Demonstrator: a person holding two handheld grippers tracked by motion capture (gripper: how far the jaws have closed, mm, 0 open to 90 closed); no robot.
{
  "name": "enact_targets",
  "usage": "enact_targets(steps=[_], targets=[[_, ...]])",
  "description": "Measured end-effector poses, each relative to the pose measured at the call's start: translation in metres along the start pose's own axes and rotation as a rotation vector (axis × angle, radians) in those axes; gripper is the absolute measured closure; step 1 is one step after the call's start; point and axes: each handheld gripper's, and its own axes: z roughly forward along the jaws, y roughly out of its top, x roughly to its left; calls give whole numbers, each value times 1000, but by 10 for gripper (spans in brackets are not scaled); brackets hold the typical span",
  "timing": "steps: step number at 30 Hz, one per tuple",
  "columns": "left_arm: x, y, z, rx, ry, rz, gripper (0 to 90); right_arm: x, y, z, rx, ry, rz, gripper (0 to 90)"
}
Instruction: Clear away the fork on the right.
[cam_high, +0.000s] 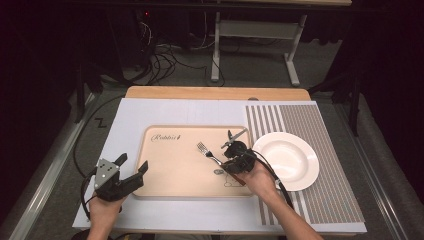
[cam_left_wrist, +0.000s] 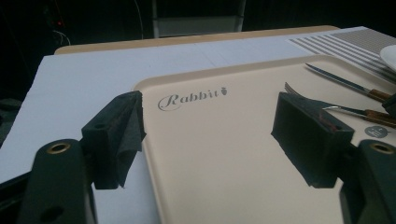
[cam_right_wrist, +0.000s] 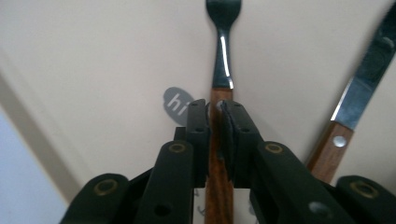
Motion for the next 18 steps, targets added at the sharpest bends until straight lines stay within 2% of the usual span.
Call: enact_targets(steps=[3,7,18], targets=[[0,0,0,-1,1,0,255,4,-2,2,8,17,-25,892],[0,0,0,-1,2,0,255,5,-4,7,16,25,-33,900],[0,0,0,-1,2,0,256,-2,-4,11,4,7,-11,900]])
